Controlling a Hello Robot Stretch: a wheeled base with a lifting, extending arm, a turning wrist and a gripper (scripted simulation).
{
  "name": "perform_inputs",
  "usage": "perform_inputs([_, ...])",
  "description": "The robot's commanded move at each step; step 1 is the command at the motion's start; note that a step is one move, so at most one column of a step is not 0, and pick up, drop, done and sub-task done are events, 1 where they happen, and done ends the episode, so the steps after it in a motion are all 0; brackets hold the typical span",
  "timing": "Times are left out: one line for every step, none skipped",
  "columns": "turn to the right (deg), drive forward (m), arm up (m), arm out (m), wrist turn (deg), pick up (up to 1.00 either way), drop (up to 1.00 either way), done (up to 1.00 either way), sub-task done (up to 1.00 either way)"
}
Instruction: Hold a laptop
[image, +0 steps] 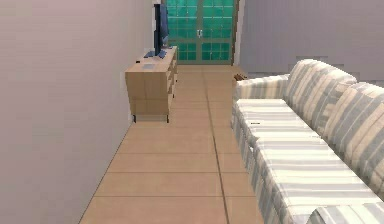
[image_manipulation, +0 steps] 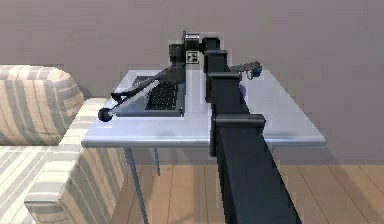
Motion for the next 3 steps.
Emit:
perform_inputs([0.0, 0.00, 0.00, 0.00, 45.0, 0.00, 0.00, 0.00, 0.00])
perform_inputs([0.0, 0.00, 0.00, 0.00, 36.0, 0.00, 0.00, 0.00, 0.00])
perform_inputs([0.0, 0.00, 0.00, 0.00, 0.0, 1.00, 0.00, 0.00, 0.00])
